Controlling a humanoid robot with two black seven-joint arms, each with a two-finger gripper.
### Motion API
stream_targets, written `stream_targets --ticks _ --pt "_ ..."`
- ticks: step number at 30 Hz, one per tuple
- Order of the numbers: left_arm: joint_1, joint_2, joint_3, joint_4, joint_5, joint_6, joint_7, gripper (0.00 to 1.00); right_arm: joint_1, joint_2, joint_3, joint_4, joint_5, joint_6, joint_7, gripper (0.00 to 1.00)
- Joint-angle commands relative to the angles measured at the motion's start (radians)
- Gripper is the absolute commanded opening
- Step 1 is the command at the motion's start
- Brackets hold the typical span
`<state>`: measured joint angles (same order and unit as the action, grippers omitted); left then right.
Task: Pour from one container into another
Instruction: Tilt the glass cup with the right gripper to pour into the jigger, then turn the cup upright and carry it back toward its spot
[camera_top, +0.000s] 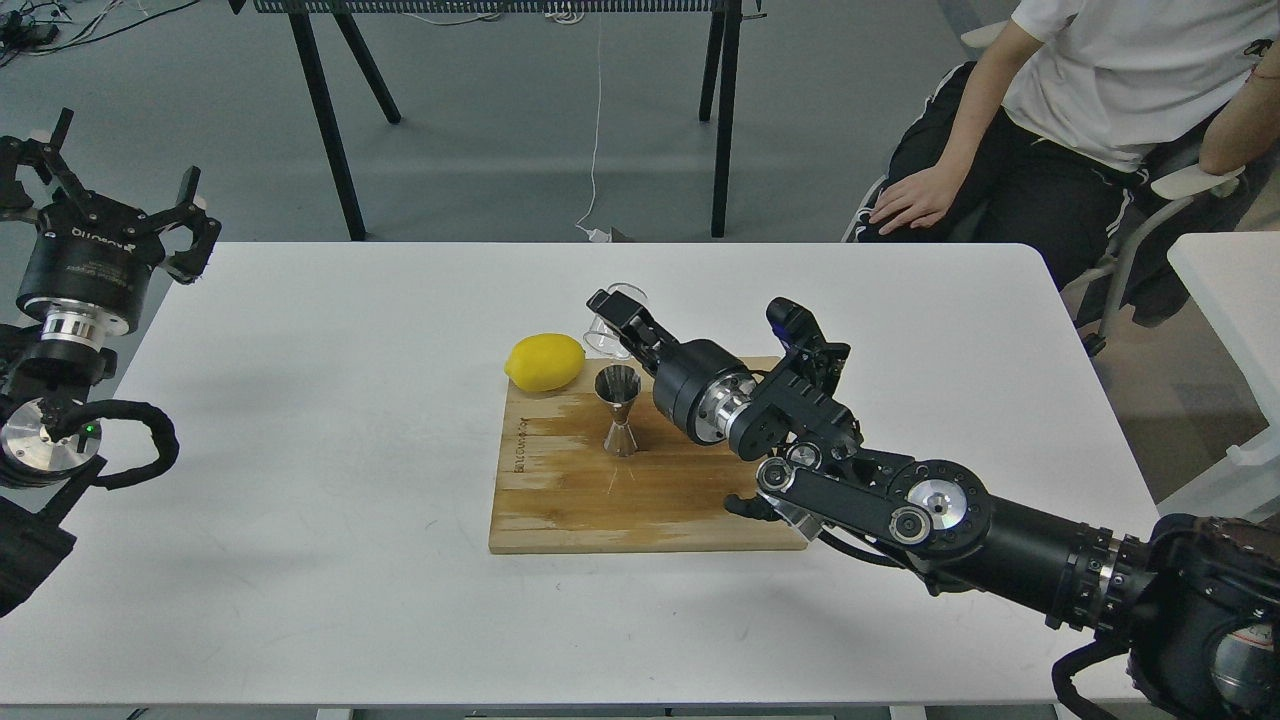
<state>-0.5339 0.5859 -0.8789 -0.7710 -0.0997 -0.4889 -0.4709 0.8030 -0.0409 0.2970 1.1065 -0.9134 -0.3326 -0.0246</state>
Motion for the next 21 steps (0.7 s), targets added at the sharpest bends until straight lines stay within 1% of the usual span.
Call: stream_targets --ticks 1,5,12,15,17,19,21 --pt "0.000 0.000 0.000 0.001 -0.002 0.000 0.000 1.00 0.002 -0.014 -0.006 -0.002 -0.010 0.000 0.002 0.37" --pt "0.002 0.000 -0.002 0.001 -0.003 0.000 0.000 1.00 0.002 -0.028 -0.009 -0.005 -0.031 -0.013 0.008 0.36" --pt "0.002 0.002 -0.002 -0.001 -0.003 0.000 0.000 1.00 0.002 -0.034 -0.056 -0.005 -0.061 -0.046 0.057 0.36" --pt "0.002 0.002 -0.002 0.001 -0.003 0.000 0.000 1.00 -0.008 -0.066 -0.044 0.001 -0.044 -0.043 0.057 0.37" --pt "0.002 0.005 -0.002 -0.001 -0.003 0.000 0.000 1.00 -0.011 -0.077 -0.018 0.019 -0.003 -0.037 0.052 0.37" --pt "0.002 0.005 -0.002 -0.001 -0.003 0.000 0.000 1.00 -0.019 -0.082 0.031 0.047 0.104 -0.028 0.051 0.37" --pt "0.002 0.006 -0.002 -0.001 -0.003 0.000 0.000 1.00 -0.027 -0.094 0.079 0.070 0.223 0.006 0.051 0.37"
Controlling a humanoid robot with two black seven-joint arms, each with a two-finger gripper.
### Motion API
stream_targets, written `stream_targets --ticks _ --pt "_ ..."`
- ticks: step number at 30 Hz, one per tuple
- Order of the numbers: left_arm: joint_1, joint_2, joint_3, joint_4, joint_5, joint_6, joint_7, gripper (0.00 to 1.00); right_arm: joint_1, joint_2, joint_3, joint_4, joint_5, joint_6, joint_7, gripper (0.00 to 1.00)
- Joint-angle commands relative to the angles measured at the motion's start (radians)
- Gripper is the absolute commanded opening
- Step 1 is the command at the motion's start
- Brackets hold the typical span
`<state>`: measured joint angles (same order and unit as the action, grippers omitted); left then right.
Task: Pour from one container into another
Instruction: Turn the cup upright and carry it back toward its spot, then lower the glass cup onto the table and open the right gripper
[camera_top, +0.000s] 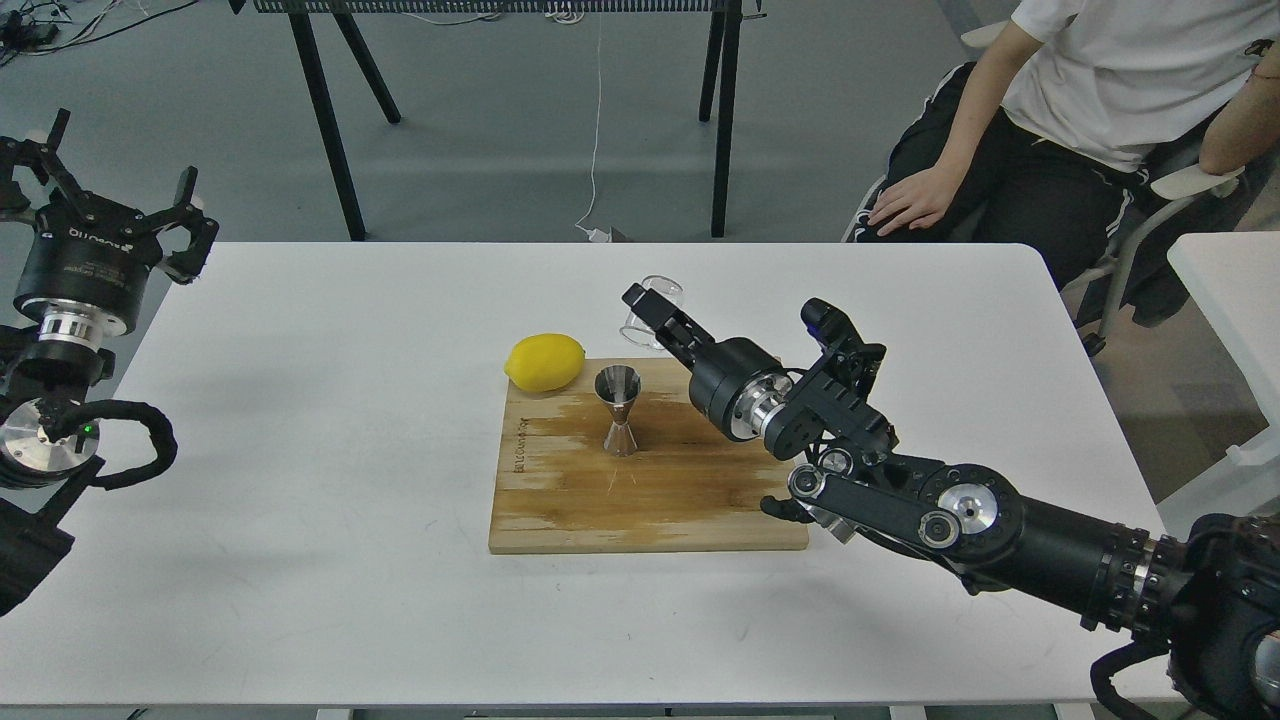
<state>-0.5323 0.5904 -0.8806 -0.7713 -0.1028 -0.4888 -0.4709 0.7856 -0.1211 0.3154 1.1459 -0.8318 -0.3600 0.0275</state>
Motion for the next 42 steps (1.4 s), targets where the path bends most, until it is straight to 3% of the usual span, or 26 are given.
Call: stream_targets --ticks 1,6,11,16,23,29,42 --pt "0.000 0.002 0.000 0.000 0.000 0.000 0.000 1.00 -0.011 -0.032 0.097 0.041 0.195 0.051 -0.003 0.37" --pt "0.002 0.006 0.000 0.000 0.000 0.000 0.000 1.00 -0.098 -0.103 0.284 0.113 0.462 0.130 -0.023 0.37" --pt "0.003 0.008 0.000 0.000 0.000 0.000 0.000 1.00 -0.235 -0.138 0.531 0.126 0.678 0.200 -0.086 0.37" --pt "0.002 0.005 0.000 -0.002 0.000 0.000 0.000 1.00 -0.417 -0.140 0.815 0.113 0.885 0.263 -0.179 0.37" --pt "0.002 0.005 0.005 -0.005 -0.001 0.000 0.003 1.00 -0.597 -0.138 1.007 -0.003 1.069 0.372 -0.274 0.38" --pt "0.002 0.005 0.005 -0.014 0.000 0.000 0.005 1.00 -0.609 -0.129 1.008 -0.141 1.192 0.460 -0.285 0.38" --pt "0.002 0.003 0.011 -0.014 0.000 0.000 0.005 1.00 -0.543 -0.020 1.008 -0.373 1.194 0.550 -0.287 0.40"
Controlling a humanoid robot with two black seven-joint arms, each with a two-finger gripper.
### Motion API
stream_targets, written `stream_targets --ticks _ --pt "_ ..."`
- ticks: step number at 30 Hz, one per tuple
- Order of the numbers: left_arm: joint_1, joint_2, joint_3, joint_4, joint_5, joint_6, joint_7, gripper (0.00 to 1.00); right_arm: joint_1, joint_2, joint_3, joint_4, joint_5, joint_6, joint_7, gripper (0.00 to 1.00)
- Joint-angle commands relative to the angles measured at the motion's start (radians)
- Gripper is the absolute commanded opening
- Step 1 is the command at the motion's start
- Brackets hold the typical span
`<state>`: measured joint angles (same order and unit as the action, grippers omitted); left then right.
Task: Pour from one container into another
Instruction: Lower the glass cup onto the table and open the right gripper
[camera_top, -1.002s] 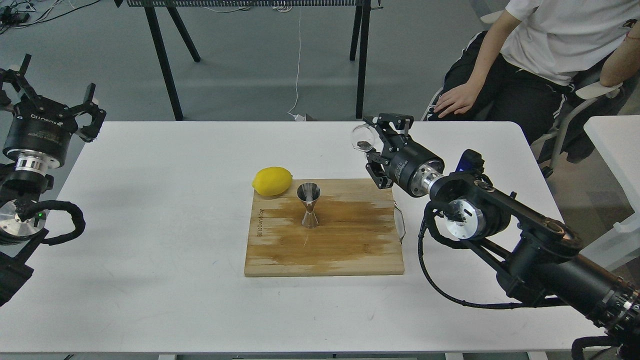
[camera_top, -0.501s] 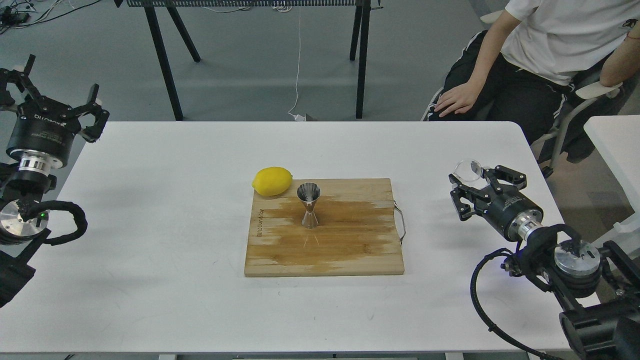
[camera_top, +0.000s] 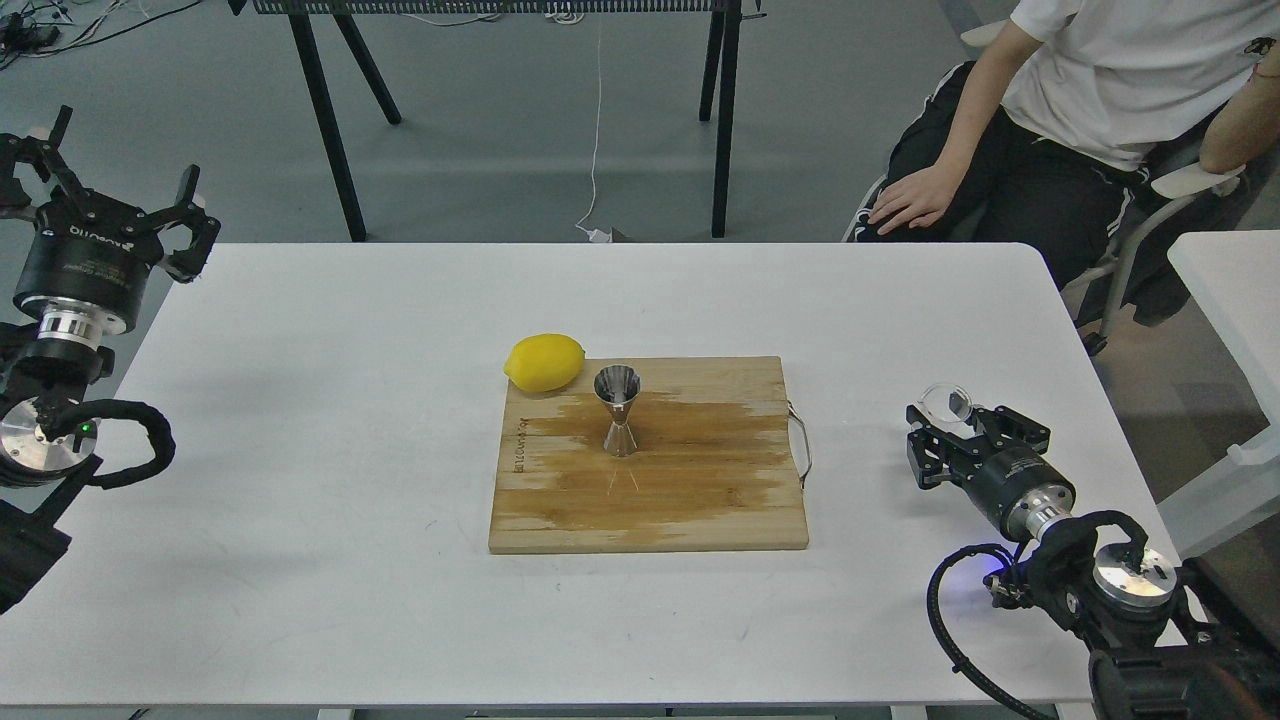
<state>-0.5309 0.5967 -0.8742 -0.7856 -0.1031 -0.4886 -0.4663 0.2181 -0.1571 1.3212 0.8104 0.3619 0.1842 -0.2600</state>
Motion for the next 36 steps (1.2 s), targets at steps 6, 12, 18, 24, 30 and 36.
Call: stream_targets --ticks 6,12,18,24,30,36 --pt "-0.004 -0.014 0.008 0.000 0.000 0.000 -0.005 1.00 0.041 0.021 -0.002 -0.071 -0.001 0.017 0.002 0.44" --pt "-0.011 -0.012 0.009 0.000 0.000 0.000 -0.005 1.00 0.090 0.024 -0.026 -0.135 -0.001 0.018 0.004 0.55" --pt "-0.015 -0.012 0.009 0.000 0.002 0.000 -0.003 1.00 0.122 0.050 -0.045 -0.198 -0.001 0.047 0.004 0.56" --pt "-0.018 -0.011 0.009 0.000 0.002 0.000 -0.003 1.00 0.122 0.053 -0.046 -0.198 -0.001 0.057 0.007 0.62" --pt "-0.018 -0.011 0.009 0.000 0.002 0.000 -0.005 1.00 0.121 0.053 -0.046 -0.198 -0.001 0.072 0.010 0.67" --pt "-0.017 -0.009 0.009 0.000 0.002 0.000 -0.005 1.00 0.112 0.054 -0.060 -0.198 -0.001 0.133 0.005 0.31"
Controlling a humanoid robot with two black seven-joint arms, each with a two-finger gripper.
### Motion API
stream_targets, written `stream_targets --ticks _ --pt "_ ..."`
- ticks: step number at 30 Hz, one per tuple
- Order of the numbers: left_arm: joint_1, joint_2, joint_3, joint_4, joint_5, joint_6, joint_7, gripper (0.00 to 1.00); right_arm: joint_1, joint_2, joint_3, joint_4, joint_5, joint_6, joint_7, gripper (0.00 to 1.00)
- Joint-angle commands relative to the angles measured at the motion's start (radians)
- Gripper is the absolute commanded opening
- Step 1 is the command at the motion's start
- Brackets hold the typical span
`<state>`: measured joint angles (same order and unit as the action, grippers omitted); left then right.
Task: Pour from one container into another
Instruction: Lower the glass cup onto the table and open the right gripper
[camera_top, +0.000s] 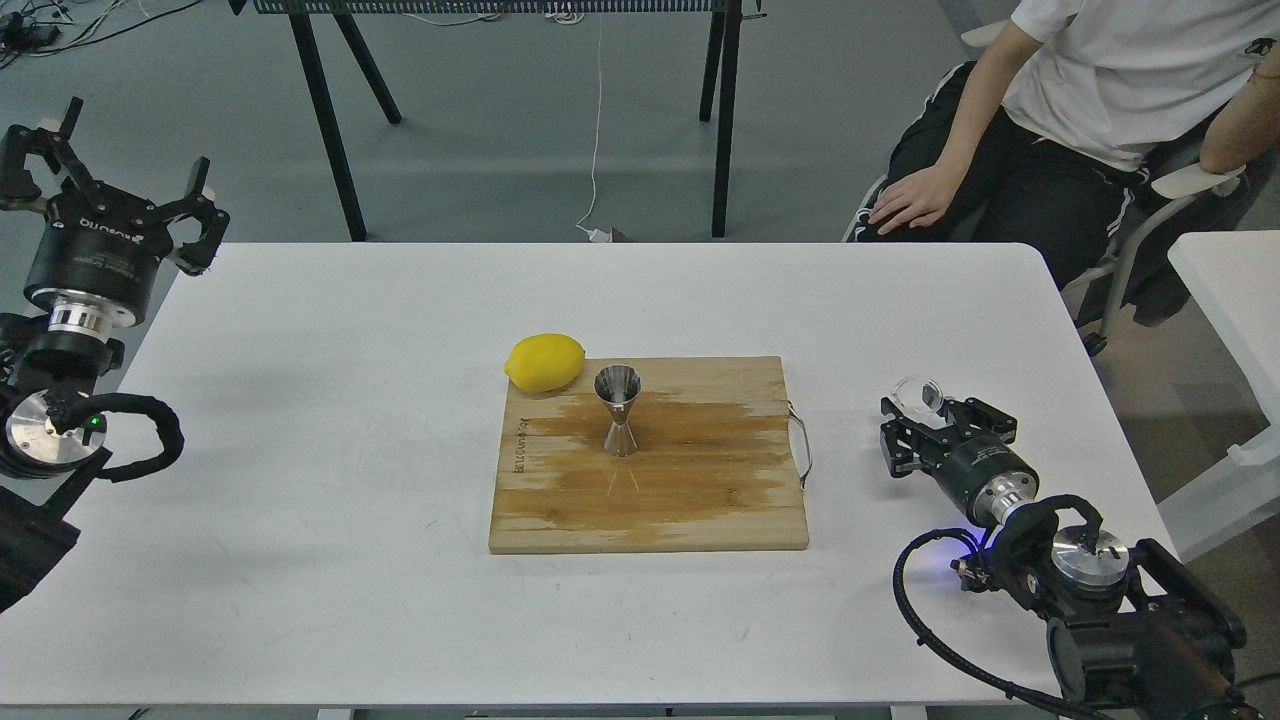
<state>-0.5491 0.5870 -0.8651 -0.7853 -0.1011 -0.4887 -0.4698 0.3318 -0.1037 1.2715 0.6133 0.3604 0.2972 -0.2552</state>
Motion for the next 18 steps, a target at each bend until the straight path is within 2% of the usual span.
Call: stream_targets --ticks 1,2,5,12,18 --pt "0.001 0.000 0.000 0.000 0.000 0.000 -0.001 1.00 0.000 0.002 -0.014 -0.001 0.000 0.017 0.002 0.32" --pt "0.001 0.000 0.000 0.000 0.000 0.000 -0.001 1.00 0.000 0.003 -0.014 -0.001 0.000 0.014 0.004 0.33" --pt "0.001 -0.001 0.000 0.000 0.000 0.000 -0.001 1.00 0.000 0.004 -0.014 -0.006 0.000 0.011 0.007 0.47" --pt "0.001 -0.001 0.000 0.000 0.000 0.000 -0.001 1.00 0.001 0.009 -0.015 -0.040 0.000 0.002 0.011 0.64" --pt "0.001 -0.003 0.000 0.000 0.000 0.000 -0.001 1.00 -0.002 0.010 -0.014 -0.038 0.000 0.010 0.014 0.70"
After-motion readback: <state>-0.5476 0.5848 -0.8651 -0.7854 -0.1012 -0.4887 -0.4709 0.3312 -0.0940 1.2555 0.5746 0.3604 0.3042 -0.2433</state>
